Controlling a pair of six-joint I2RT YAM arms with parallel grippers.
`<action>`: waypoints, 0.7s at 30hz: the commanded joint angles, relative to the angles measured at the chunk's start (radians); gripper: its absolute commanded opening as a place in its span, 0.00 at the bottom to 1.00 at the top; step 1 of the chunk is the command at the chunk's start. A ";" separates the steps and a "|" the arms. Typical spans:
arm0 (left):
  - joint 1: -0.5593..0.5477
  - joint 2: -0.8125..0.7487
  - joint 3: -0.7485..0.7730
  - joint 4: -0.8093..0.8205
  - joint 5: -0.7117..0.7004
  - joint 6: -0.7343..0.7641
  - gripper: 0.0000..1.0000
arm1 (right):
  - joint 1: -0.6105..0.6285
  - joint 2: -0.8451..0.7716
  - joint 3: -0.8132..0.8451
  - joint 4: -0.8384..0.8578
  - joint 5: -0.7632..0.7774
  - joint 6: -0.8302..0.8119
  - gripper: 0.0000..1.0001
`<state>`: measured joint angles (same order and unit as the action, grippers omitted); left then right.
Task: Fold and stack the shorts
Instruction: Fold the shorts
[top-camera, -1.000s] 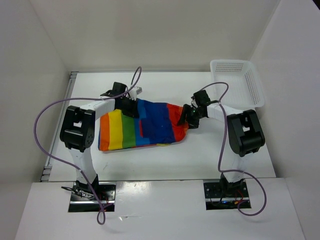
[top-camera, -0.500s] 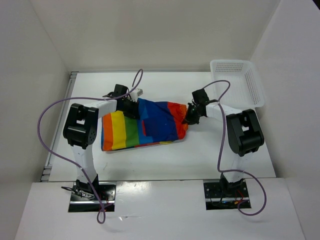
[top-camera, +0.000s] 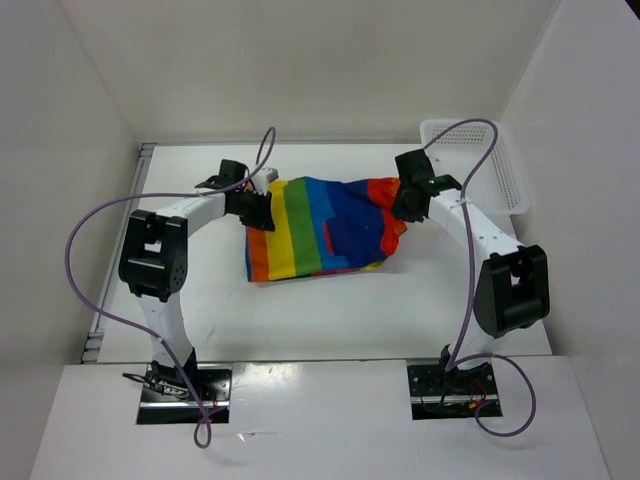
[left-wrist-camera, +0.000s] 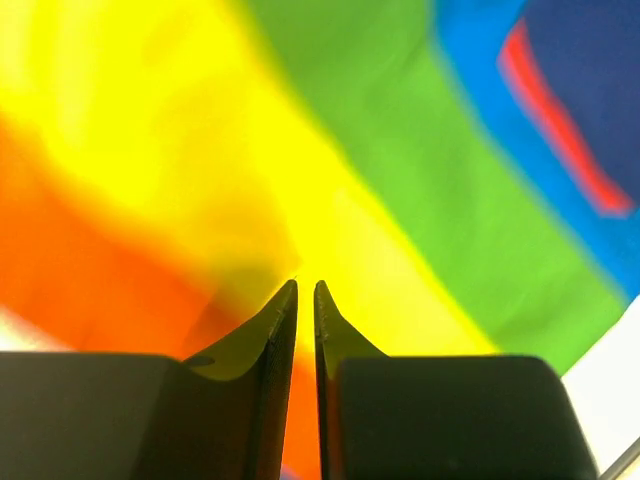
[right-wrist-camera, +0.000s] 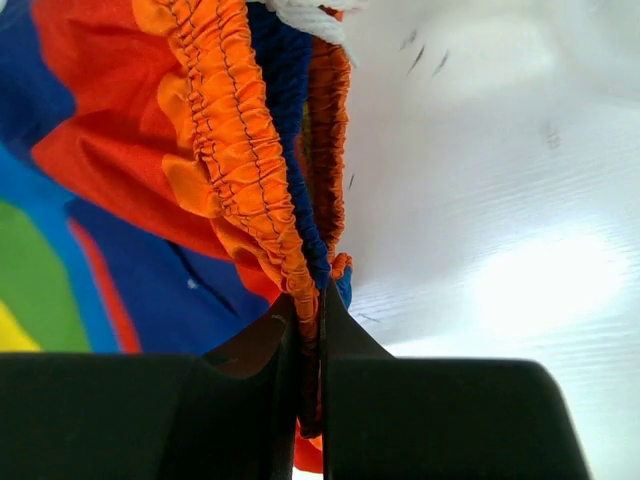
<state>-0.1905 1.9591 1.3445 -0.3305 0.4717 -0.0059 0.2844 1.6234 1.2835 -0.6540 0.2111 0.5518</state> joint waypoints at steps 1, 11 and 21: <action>0.031 -0.042 -0.013 -0.019 0.001 0.006 0.17 | 0.044 -0.056 0.127 -0.097 0.123 -0.038 0.00; 0.069 -0.040 -0.047 0.065 -0.008 0.006 0.16 | 0.174 0.047 0.355 -0.230 0.160 -0.047 0.00; 0.069 0.027 -0.057 0.143 0.001 0.006 0.15 | 0.338 0.240 0.672 -0.364 0.151 -0.047 0.00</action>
<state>-0.1268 1.9755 1.2991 -0.2424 0.4507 -0.0063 0.5556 1.8214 1.8313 -0.9623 0.3454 0.5076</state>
